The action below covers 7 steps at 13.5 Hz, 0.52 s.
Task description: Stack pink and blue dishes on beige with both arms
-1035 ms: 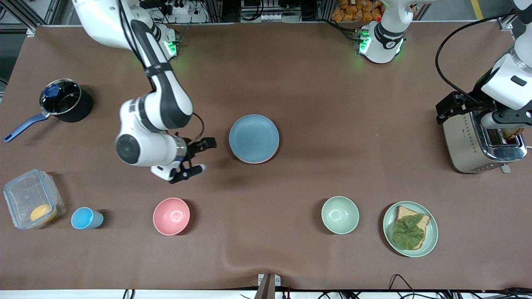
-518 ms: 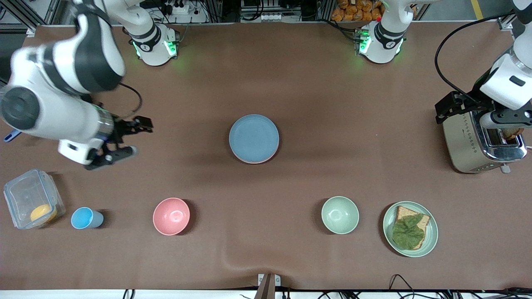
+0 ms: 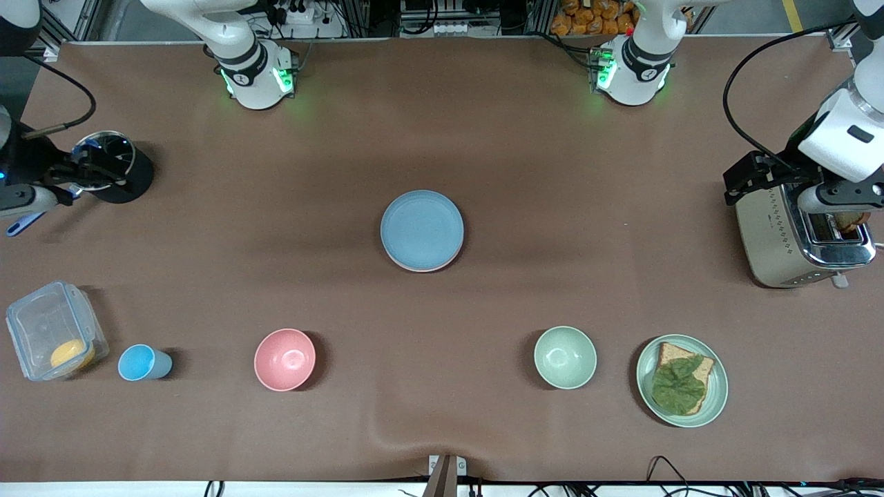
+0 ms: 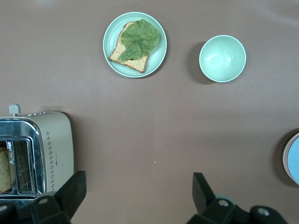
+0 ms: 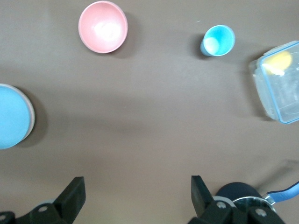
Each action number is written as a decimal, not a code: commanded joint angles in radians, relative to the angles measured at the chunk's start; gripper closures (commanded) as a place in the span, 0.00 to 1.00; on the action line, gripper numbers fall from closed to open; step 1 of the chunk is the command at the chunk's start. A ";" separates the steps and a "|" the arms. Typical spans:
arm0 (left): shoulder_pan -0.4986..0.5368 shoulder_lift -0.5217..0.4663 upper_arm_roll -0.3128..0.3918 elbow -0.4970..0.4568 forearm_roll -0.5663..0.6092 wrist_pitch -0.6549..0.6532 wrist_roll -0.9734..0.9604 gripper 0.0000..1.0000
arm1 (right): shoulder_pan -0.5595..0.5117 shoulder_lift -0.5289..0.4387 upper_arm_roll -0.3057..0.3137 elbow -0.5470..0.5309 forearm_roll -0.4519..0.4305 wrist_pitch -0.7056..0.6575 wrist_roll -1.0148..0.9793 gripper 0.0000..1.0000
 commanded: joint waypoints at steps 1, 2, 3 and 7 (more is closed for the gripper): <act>0.005 -0.004 -0.003 0.013 0.020 -0.024 0.009 0.00 | -0.039 -0.090 0.047 -0.168 -0.037 0.119 0.012 0.00; 0.005 -0.004 -0.003 0.013 0.020 -0.030 0.009 0.00 | -0.028 -0.087 0.040 -0.165 -0.042 0.120 0.010 0.00; 0.005 -0.004 -0.003 0.011 0.019 -0.038 0.009 0.00 | -0.021 -0.084 0.037 -0.160 -0.046 0.123 0.009 0.00; 0.005 -0.006 0.000 0.025 0.020 -0.068 0.010 0.00 | 0.005 -0.077 0.007 -0.145 -0.046 0.120 0.009 0.00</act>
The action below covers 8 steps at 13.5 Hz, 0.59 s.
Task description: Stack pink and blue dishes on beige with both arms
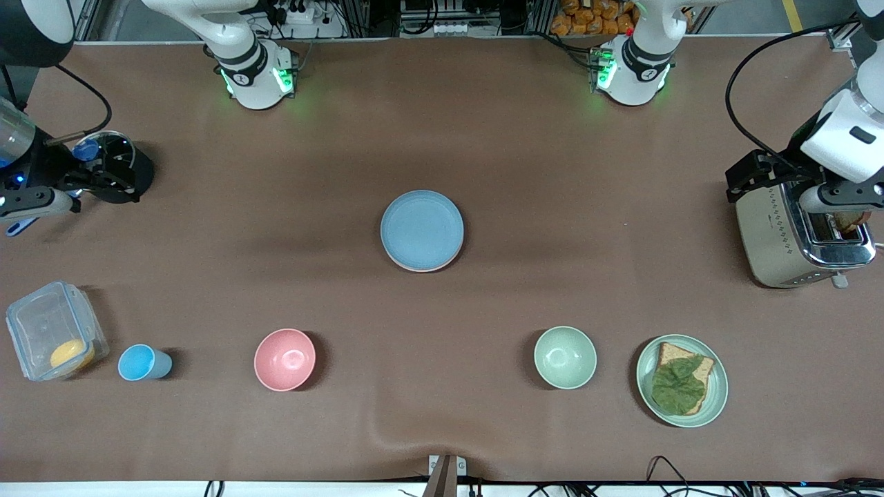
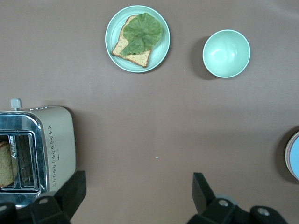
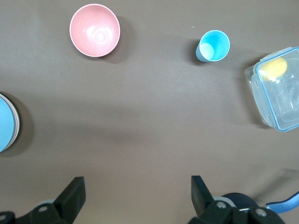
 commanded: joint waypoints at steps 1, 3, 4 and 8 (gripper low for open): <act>0.002 -0.005 -0.006 0.021 0.020 -0.044 0.010 0.00 | 0.014 -0.028 -0.013 -0.018 -0.020 0.006 0.008 0.00; 0.002 -0.005 -0.008 0.021 0.019 -0.056 0.010 0.00 | 0.016 -0.028 -0.011 -0.018 -0.020 0.006 0.007 0.00; 0.001 -0.005 -0.009 0.019 0.010 -0.060 0.010 0.00 | 0.014 -0.027 -0.011 -0.018 -0.020 0.006 0.007 0.00; -0.010 0.003 -0.011 0.019 0.003 -0.080 0.012 0.00 | 0.017 -0.027 -0.006 -0.017 -0.020 0.001 0.007 0.00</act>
